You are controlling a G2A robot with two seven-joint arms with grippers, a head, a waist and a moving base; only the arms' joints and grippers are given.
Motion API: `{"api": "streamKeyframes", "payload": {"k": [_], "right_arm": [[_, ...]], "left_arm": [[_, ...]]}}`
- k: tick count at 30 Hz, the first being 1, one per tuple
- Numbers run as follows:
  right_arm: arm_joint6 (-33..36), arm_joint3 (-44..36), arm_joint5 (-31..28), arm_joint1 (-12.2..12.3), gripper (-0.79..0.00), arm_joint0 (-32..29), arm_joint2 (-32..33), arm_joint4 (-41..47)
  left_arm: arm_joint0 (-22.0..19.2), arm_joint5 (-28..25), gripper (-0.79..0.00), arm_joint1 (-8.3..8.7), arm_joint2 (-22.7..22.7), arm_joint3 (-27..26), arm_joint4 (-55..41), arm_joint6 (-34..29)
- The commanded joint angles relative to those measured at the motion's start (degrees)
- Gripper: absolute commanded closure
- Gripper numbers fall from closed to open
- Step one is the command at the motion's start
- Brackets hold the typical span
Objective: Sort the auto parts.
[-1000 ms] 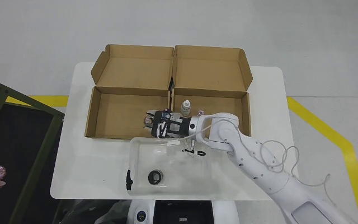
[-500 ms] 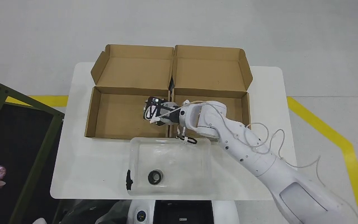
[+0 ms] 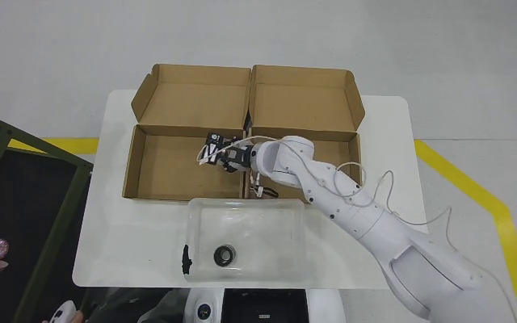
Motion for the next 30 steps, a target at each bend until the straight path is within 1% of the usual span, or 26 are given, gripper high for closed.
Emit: {"api": "streamKeyframes", "payload": {"k": [1,5,9,10,11,19,21,24,27,30], "right_arm": [[0.2,1.3,0.1,-0.6,0.000,0.5,-0.4,-0.2],[0.7,3.3,0.4,-1.8,-0.003,1.3,-1.6,-1.1],[1.4,4.6,1.3,-2.9,-0.166,2.1,-2.7,-3.3],[1.6,4.9,1.2,-3.2,-0.185,2.3,-2.8,-3.6],[1.7,5.2,1.3,-3.4,-0.222,2.4,-2.9,-3.8],[2.8,7.6,1.4,-5.1,-0.271,3.1,-3.4,-5.4],[2.8,8.1,1.2,-5.4,-0.296,3.1,-3.4,-5.6],[2.3,8.8,1.2,-5.9,-0.302,3.2,-3.4,-6.3],[1.1,8.3,1.0,-6.1,-0.311,3.4,-3.0,-7.0],[1.3,6.3,0.0,-6.1,-0.314,3.6,-2.1,-7.4]], "left_arm": [[0.0,0.0,-0.785,0.00,0.0,0.0,0.0,0.0],[0.0,0.0,-0.785,0.00,0.0,0.0,0.0,0.0],[0.0,0.0,-0.785,0.00,0.0,0.0,0.0,0.0],[0.0,0.0,-0.785,0.00,0.0,0.0,0.0,0.0],[0.0,0.0,-0.785,0.00,0.0,0.0,0.0,0.0],[0.0,0.0,-0.785,0.00,0.0,0.0,0.0,0.0],[0.0,0.0,-0.785,0.00,0.0,0.0,0.0,0.0],[0.0,0.0,-0.785,0.00,0.0,0.0,0.0,0.0],[0.0,0.0,-0.785,0.00,0.0,0.0,0.0,0.0],[0.0,0.0,-0.785,0.00,0.0,0.0,0.0,0.0]]}}
